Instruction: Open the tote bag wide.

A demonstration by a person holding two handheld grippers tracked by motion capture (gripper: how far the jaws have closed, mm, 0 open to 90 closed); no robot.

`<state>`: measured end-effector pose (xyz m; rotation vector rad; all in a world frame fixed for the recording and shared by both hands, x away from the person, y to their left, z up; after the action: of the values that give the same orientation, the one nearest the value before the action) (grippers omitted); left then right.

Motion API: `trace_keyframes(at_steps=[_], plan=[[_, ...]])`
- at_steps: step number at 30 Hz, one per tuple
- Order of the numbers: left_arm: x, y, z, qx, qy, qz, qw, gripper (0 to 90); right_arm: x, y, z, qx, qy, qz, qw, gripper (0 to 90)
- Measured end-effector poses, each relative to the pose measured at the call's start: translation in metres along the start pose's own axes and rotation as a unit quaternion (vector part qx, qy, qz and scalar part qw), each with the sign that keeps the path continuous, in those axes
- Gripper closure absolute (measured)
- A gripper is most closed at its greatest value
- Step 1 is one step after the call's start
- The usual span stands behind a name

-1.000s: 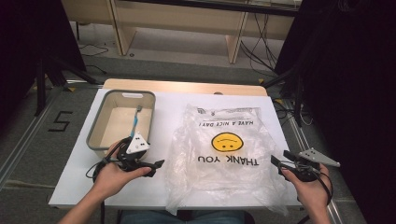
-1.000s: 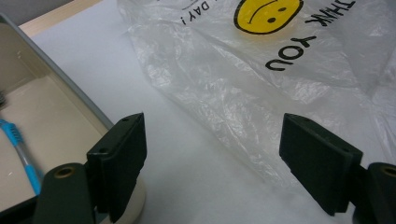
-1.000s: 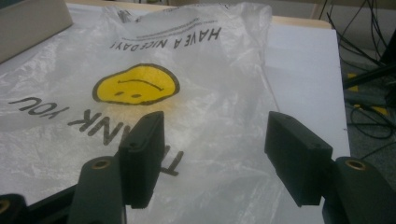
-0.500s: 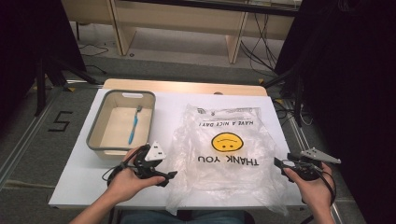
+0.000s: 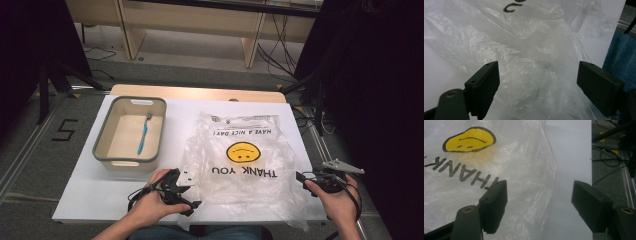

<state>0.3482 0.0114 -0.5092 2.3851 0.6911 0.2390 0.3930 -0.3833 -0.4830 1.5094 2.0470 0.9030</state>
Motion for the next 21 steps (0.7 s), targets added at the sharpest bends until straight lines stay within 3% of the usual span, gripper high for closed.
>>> trace_keyframes(at_steps=[4, 9, 12, 16, 19, 21], plan=[[-0.002, -0.005, 0.007, 0.02, -0.006, 0.001, 0.9998, 17.3, -0.002, -0.004, 0.003, 0.011, -0.002, 0.007, 0.9999, 30.5], [0.001, -0.01, 0.013, 0.037, 0.007, 0.002, 0.9993, 32.4, -0.003, -0.012, 0.009, 0.042, 0.003, 0.008, 0.9991, 34.0], [0.0, -0.01, 0.014, 0.037, -0.001, 0.002, 0.9993, 38.2, -0.003, -0.015, 0.011, 0.054, 0.005, 0.008, 0.9985, 36.0], [0.002, -0.012, 0.016, 0.04, 0.003, 0.007, 0.9992, 51.5, -0.002, -0.019, 0.014, 0.07, 0.014, 0.009, 0.9974, 44.9], [0.002, -0.012, 0.017, 0.044, 0.004, 0.015, 0.9989, 56.3, -0.001, -0.02, 0.015, 0.076, 0.016, 0.008, 0.9969, 48.6], [0.001, -0.012, 0.018, 0.047, 0.004, 0.019, 0.9987, 63.6, 0.0, -0.023, 0.017, 0.089, 0.02, 0.008, 0.9958, 56.0]])
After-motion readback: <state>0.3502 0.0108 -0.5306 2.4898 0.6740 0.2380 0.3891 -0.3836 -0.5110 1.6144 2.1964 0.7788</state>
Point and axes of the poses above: each handheld gripper's, and its own axes: z roughly forward along the jaws, y roughly out of its top, x roughly to its left, the point moved 7 cm from there along z, roughly forward along the jaws, and after that the axes turned 3 degrees about x, right-handed, at the moved point
